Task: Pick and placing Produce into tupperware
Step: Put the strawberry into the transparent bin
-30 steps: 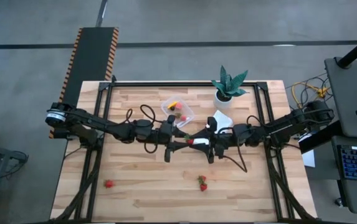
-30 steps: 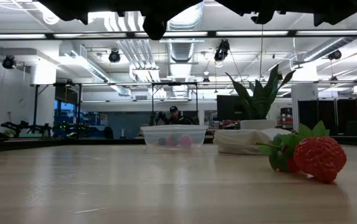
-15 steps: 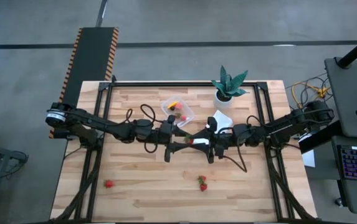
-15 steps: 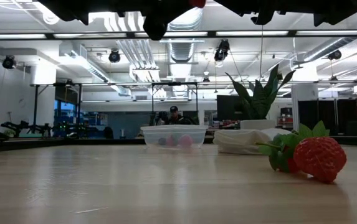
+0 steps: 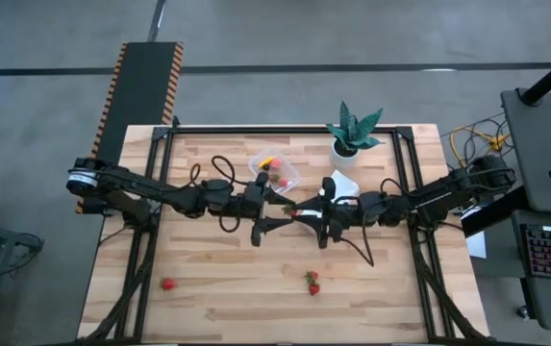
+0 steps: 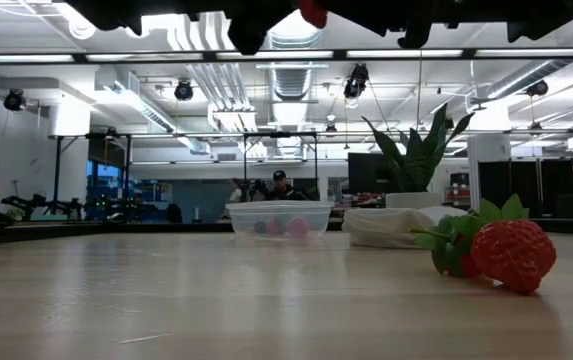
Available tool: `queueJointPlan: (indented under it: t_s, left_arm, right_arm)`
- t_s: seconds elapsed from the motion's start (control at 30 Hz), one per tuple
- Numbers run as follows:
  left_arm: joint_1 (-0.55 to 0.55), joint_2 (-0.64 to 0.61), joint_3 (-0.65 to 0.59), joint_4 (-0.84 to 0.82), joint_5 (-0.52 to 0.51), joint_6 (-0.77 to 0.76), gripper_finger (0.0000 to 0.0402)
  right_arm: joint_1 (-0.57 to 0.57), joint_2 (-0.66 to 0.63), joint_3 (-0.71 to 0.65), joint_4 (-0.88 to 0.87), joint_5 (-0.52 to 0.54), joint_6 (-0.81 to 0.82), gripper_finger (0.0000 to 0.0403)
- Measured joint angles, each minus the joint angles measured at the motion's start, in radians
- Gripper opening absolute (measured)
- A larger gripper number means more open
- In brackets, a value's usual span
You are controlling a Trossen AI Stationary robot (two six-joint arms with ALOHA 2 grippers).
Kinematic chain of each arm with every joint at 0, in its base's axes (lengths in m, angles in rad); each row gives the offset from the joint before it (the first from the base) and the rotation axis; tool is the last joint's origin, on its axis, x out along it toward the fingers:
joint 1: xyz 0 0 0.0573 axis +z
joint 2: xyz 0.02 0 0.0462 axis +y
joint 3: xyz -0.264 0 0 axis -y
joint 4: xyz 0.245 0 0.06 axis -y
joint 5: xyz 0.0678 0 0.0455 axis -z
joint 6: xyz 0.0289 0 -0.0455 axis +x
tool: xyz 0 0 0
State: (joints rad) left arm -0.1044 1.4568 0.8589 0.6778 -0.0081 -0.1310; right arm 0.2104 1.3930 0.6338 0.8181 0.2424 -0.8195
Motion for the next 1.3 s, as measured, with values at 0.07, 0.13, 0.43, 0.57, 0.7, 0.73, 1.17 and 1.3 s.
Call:
queueJointPlan:
  t_s: [0.07,0.13,0.43,0.57,0.7,0.73,1.17,1.3]
  left_arm:
    - [0.005,-0.009,0.000,0.000,0.001,0.014,0.0221]
    - [0.013,-0.020,0.000,-0.008,0.002,0.016,0.0221]
    - [0.038,-0.042,0.000,-0.065,0.001,0.037,0.0221]
    - [0.038,-0.048,0.000,-0.321,-0.006,0.022,0.0221]
    - [0.011,-0.054,0.014,-0.637,-0.074,-0.066,0.0221]
    - [-0.001,-0.054,0.019,-0.710,-0.075,-0.082,0.0221]
    - [-0.262,0.021,0.025,-0.777,-0.079,-0.158,0.0221]
    - [-0.334,0.073,0.024,-0.699,-0.078,-0.256,0.0221]
  right_arm:
    - [-0.001,0.000,0.000,0.000,0.017,-0.009,0.0103]
    - [-0.001,0.000,0.000,-0.001,0.022,-0.015,0.0091]
    - [-0.001,0.001,0.000,-0.060,0.131,0.016,0.0031]
    - [-0.002,0.003,0.000,-0.214,0.132,0.169,0.0010]
    - [-0.001,0.006,-0.001,-0.308,0.127,0.305,0.0009]
    - [-0.001,0.006,-0.001,-0.314,0.127,0.323,0.0009]
    - [0.001,0.005,-0.002,-0.371,0.070,0.440,0.0008]
    - [0.002,0.005,-0.002,-0.381,0.058,0.472,0.0008]
